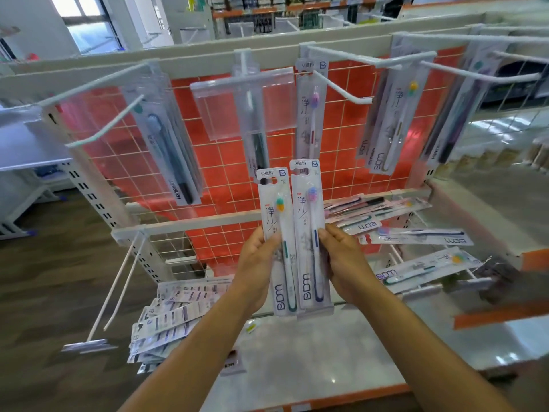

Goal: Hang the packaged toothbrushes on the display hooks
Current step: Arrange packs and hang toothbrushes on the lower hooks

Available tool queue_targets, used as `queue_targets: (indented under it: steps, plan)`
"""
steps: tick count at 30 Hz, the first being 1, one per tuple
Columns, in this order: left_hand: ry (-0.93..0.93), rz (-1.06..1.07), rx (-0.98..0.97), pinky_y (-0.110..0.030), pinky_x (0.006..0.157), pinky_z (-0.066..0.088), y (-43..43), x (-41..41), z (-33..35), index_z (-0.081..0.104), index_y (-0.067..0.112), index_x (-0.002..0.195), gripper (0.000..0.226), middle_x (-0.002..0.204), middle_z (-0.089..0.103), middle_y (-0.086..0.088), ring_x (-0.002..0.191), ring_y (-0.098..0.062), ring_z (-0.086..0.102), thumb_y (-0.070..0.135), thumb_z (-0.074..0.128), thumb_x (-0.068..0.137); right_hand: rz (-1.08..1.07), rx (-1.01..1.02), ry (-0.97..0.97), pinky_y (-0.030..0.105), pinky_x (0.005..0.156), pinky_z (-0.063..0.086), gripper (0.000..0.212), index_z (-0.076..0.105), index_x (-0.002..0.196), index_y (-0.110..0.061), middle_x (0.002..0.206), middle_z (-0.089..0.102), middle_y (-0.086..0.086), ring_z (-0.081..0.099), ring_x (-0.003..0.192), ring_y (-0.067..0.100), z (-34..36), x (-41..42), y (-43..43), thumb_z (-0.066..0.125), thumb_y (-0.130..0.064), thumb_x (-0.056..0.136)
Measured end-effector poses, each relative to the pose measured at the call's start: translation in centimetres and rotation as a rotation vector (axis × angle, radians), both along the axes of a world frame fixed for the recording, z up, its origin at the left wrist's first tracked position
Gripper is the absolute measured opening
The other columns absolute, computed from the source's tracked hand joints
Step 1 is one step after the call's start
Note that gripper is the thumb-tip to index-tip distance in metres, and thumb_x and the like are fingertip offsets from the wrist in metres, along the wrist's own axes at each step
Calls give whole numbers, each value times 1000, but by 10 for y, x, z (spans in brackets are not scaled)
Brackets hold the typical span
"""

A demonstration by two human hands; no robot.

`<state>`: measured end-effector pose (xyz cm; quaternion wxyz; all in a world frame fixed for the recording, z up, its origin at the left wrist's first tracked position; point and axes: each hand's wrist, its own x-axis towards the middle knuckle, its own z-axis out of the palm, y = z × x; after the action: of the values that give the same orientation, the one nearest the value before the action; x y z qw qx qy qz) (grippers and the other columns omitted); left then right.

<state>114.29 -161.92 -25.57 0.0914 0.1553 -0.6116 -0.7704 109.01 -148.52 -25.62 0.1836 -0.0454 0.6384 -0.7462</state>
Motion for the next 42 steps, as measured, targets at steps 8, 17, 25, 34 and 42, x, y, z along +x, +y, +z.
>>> queue_targets:
  steps: [8,17,25,34,42]
  plan:
    - [2,-4,46,-42,84,56,-29,24,-1,62,15,113,22,107,73,-10,101,-28,69,11,44,100,16,-13,29,32,75,58,26,68,102,-23,96,75,0,71,90,17,-1,23,-29,42,-21,102]
    - [-15,-64,-92,-56,94,52,-57,47,-8,57,17,120,31,114,70,-10,106,-31,67,3,58,93,36,-23,47,37,81,57,26,67,105,-23,101,74,4,71,93,19,-6,47,-51,41,-23,103]
    - [-11,-132,-138,-59,89,53,-60,49,-10,52,15,122,54,112,68,-17,104,-33,68,-18,57,80,-3,-39,63,38,80,58,28,67,104,-20,101,74,6,71,95,22,-5,53,-50,39,-22,103]
    - [9,-87,-43,-51,90,54,-22,32,-1,59,11,119,29,112,71,-14,105,-33,67,1,45,96,-3,-45,56,28,76,56,27,68,106,-23,101,74,1,71,94,16,-1,38,-14,41,-22,103]
    - [-22,-42,19,-47,92,54,39,7,1,60,14,116,22,109,73,-11,105,-30,68,15,42,102,-22,-30,26,24,66,53,26,68,99,-25,92,75,-4,72,85,12,4,13,44,42,-23,102]
